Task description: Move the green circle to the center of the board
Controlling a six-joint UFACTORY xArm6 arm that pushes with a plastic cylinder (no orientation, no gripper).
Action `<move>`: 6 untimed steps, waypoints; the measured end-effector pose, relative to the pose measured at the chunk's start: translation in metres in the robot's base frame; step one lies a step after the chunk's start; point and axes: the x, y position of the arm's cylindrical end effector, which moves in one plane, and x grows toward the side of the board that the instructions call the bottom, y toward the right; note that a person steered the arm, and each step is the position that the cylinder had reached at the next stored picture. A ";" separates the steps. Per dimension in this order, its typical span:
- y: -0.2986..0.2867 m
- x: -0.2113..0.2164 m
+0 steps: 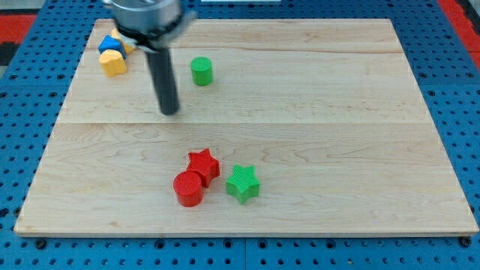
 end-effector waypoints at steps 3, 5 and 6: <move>0.098 -0.052; 0.136 -0.050; 0.149 -0.028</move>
